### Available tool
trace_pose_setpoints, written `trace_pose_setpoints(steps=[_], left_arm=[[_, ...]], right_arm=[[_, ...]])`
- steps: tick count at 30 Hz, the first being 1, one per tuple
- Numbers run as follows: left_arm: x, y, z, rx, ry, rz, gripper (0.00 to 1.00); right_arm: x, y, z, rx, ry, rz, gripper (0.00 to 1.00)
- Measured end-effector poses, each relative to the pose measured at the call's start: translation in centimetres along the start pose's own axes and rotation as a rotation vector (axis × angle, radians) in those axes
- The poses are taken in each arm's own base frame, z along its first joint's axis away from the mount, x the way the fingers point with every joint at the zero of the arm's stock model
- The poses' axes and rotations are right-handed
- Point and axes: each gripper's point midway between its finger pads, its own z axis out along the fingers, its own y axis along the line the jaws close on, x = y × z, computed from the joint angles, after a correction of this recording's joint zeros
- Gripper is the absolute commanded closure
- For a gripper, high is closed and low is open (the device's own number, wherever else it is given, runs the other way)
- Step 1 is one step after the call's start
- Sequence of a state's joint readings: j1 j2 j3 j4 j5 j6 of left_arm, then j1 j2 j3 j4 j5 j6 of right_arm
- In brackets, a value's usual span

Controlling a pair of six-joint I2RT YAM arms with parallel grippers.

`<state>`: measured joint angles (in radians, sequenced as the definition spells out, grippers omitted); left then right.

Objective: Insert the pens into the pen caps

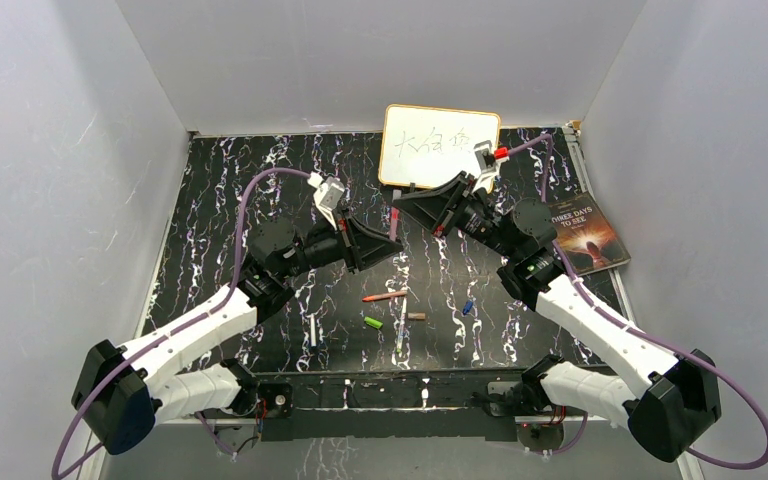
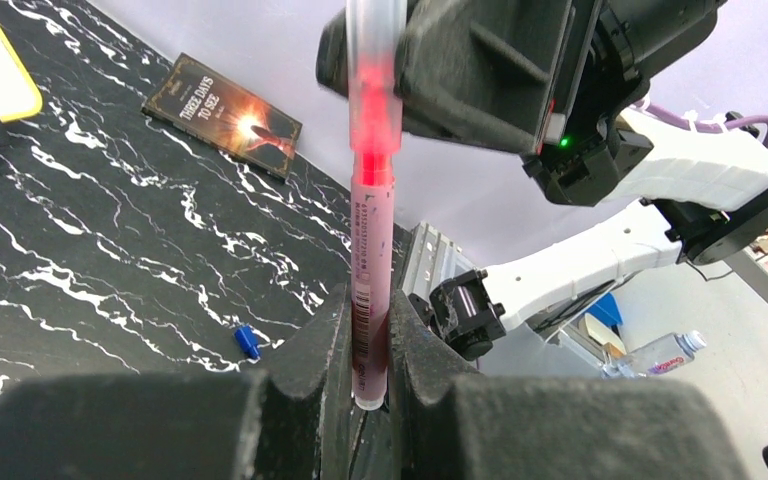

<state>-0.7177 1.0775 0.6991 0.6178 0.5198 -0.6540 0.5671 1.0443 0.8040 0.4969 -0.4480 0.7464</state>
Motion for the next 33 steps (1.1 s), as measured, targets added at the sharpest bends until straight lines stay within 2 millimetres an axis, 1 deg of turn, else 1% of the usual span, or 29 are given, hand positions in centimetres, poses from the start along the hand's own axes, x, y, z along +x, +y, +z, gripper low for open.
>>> trace_pose_setpoints(steps=[3, 6, 11, 20, 29, 33], left_arm=[[-0.8, -0.1, 0.3, -0.005, -0.015, 0.012, 1.0], [-1.1, 0.0, 0.6, -0.02, -0.011, 0.016, 1.0], [-1.1, 0.7, 0.9, -0.058, 0.007, 0.029, 1.0], [-0.6, 1.5, 1.3, -0.102, 0.069, 0.04, 1.0], [-0.3, 2.5, 2.2, -0.099, 0.137, 0.016, 1.0], [-0.4, 2.6, 2.2, -0.085, 0.151, 0.01, 1.0]], right_arm=[[0.2, 0.1, 0.0, -0.008, 0.009, -0.01, 1.0], [0.0, 0.0, -0.1, -0.012, 0.004, -0.031, 1.0], [0.1, -0.6, -0.2, 0.003, 0.006, -0.063, 1.0], [0.5, -1.7, -1.0, 0.038, -0.007, -0.096, 1.0], [0.6, -3.1, -1.4, 0.078, -0.02, -0.14, 1.0], [0.7, -3.5, -1.7, 0.094, -0.029, -0.149, 1.0]])
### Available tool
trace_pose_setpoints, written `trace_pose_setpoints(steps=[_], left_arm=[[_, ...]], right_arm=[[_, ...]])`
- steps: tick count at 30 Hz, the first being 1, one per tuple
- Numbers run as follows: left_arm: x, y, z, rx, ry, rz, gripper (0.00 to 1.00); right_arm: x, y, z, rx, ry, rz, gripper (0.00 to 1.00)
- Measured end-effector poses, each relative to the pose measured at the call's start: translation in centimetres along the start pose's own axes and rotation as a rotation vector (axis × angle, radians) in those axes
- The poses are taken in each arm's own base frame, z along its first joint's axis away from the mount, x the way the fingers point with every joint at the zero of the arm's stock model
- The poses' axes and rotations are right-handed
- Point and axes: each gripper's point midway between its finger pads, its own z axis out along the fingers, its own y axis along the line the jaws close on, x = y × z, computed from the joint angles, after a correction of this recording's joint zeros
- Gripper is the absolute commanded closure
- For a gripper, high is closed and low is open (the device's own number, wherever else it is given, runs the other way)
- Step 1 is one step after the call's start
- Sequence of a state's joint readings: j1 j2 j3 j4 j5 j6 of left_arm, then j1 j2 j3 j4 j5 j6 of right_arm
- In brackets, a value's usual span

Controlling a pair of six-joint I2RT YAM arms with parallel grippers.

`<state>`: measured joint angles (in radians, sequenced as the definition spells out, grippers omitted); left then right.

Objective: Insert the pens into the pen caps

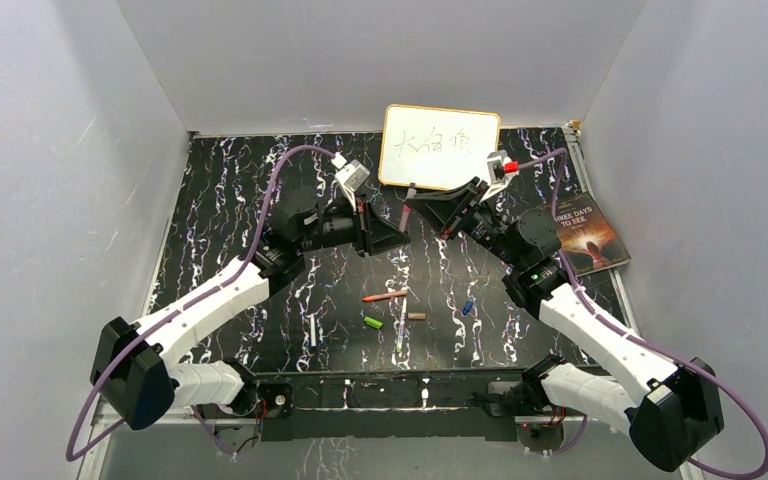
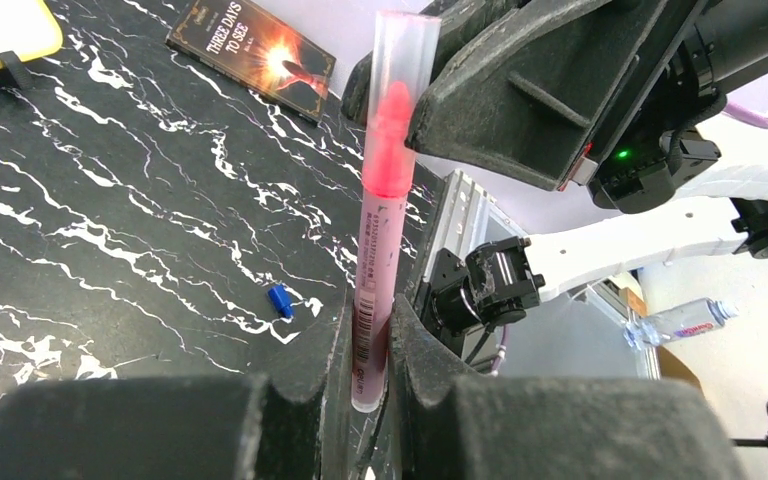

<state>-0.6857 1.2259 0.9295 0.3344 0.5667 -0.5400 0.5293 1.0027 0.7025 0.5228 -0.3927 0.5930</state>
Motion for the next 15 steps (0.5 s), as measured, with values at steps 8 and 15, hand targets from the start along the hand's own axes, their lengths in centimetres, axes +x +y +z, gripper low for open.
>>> trace_pose_setpoints(steps=[8, 15], left_arm=[[-0.5, 0.6, 0.0, 0.056, 0.048, -0.02, 1.0], [-1.2, 0.6, 0.5, 0.087, 0.061, -0.032, 1.0]], right_arm=[[0.2, -1.0, -0.6, 0.039, -0.024, -0.015, 1.0], [-0.3, -1.5, -0.6, 0.055, -0.058, -0.029, 1.0]])
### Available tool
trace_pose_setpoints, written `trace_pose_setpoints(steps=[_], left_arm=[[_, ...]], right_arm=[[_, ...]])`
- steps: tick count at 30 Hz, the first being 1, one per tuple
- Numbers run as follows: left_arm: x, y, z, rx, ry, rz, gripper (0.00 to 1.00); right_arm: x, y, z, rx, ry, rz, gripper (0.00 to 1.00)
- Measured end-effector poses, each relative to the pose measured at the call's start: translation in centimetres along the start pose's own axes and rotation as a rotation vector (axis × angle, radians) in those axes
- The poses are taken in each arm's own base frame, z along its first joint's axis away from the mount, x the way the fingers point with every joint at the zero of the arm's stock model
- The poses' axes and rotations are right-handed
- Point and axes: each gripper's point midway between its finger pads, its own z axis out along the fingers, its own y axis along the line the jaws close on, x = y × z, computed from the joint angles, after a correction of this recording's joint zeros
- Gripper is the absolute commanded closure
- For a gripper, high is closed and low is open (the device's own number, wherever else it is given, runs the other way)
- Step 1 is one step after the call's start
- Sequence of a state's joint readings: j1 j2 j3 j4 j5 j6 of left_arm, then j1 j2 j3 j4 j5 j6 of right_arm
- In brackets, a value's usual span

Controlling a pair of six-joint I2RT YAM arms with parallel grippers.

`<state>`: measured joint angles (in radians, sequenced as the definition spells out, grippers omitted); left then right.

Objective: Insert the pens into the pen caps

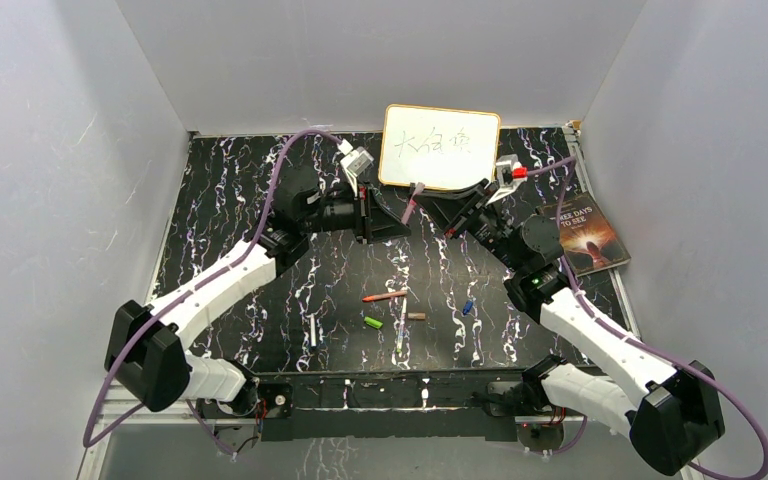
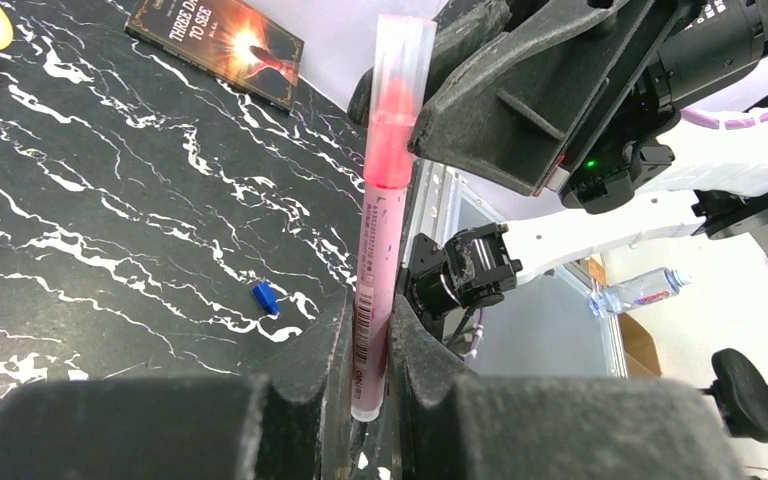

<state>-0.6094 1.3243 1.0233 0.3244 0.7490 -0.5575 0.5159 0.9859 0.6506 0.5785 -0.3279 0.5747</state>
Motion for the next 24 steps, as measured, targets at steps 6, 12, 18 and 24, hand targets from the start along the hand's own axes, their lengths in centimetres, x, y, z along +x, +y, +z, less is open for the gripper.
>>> trace_pose_setpoints(steps=[6, 12, 18, 24], left_arm=[[-0.1, 0.1, 0.3, 0.019, 0.012, -0.008, 1.0], [-9.4, -0.4, -0.7, -0.032, -0.266, 0.135, 1.0], [-14.9, -4.2, -2.9, 0.008, -0.45, 0.275, 1.0], [-14.5, -4.0, -2.9, 0.003, -0.447, 0.285, 1.0]], right_arm=[[0.4, -0.5, -0.1, 0.013, -0.004, 0.0, 1.0], [10.5, 0.3, -2.6, -0.067, 0.344, 0.105, 1.0], [18.4, 0.4, -6.8, -0.052, 0.641, 0.244, 1.0], [17.2, 0.9, -6.7, -0.06, 0.603, 0.229, 1.0]])
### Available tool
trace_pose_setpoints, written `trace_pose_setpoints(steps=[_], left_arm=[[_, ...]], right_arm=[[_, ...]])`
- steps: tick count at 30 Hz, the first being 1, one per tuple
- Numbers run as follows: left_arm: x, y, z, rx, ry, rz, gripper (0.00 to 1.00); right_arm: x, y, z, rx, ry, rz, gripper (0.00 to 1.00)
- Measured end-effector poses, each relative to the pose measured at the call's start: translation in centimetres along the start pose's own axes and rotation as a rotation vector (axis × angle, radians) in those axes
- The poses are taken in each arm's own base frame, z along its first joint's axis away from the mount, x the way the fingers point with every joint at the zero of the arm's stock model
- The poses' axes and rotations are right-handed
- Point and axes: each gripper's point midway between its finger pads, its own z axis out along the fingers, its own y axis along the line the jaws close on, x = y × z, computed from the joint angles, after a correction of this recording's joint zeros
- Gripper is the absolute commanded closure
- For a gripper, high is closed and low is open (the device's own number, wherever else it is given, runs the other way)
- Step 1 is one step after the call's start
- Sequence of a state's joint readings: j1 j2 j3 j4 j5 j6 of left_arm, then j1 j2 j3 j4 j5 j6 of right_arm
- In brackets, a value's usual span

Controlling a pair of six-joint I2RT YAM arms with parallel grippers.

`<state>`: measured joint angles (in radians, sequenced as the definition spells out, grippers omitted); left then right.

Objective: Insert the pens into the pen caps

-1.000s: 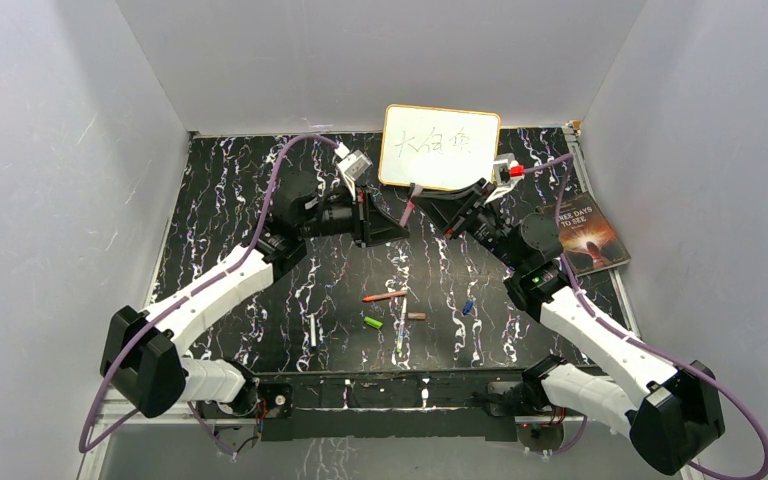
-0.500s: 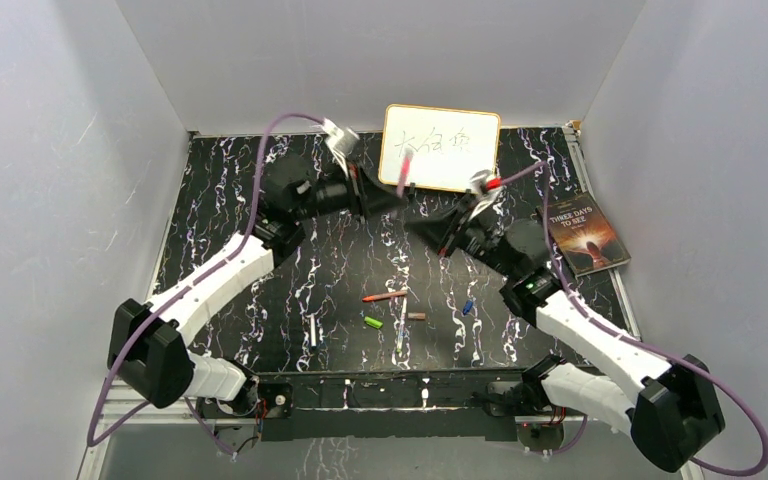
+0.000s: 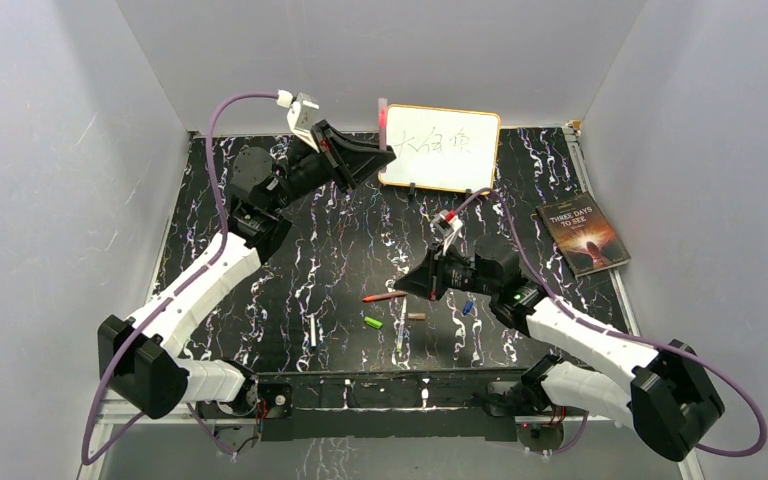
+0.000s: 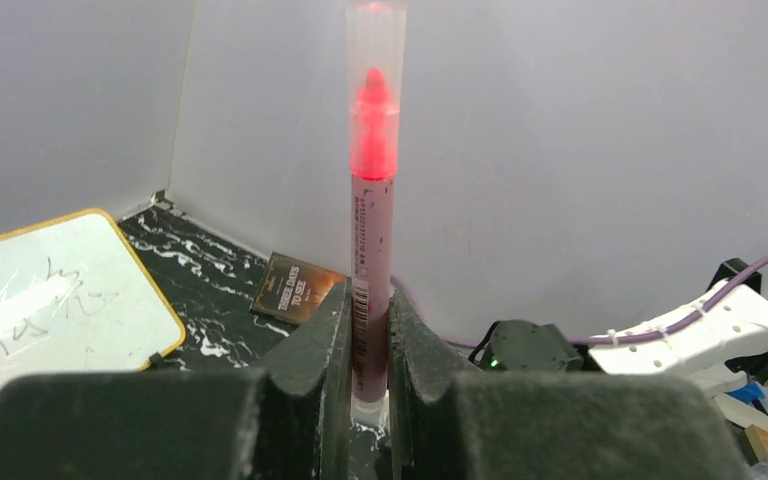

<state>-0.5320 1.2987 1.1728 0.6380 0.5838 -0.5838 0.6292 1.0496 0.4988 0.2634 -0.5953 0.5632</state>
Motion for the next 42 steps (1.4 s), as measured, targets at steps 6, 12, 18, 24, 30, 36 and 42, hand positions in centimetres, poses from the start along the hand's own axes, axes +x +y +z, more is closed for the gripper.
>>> trace_pose_setpoints(steps=[6, 12, 18, 24, 30, 36, 42], left_arm=[[3.4, 2.7, -0.8, -0.111, 0.098, -0.026, 1.0], [11.7, 11.1, -2.9, -0.438, 0.31, -0.092, 1.0], [25.0, 20.0, -12.9, -0.884, 0.794, -0.168, 1.0], [25.2, 23.0, -21.5, -1.15, 0.956, -0.18, 1.0], [23.7, 24.8, -26.9, -1.355, 1.041, -0.147, 1.0], [24.9, 24.6, -30.7, -1.427, 1.158, -0.166, 1.0], [26.0, 23.9, -32.4, -1.397, 1.193, -0.241, 0.91]], right_arm=[[-3.0, -1.6, -1.5, 0.179, -0.139, -0.008, 1.0], [-7.9, -3.4, -4.7, 0.429, -0.327, -0.038, 0.95], [-8.9, -4.5, -5.5, 0.522, -0.35, -0.043, 0.95], [-7.5, -5.5, -5.0, 0.538, -0.301, -0.022, 0.95], [-6.8, -5.7, -4.3, 0.523, -0.273, -0.003, 0.95], [-6.1, -6.2, -3.3, 0.511, -0.235, 0.007, 0.95], [-6.1, -6.0, -2.9, 0.487, -0.225, -0.002, 0.92]])
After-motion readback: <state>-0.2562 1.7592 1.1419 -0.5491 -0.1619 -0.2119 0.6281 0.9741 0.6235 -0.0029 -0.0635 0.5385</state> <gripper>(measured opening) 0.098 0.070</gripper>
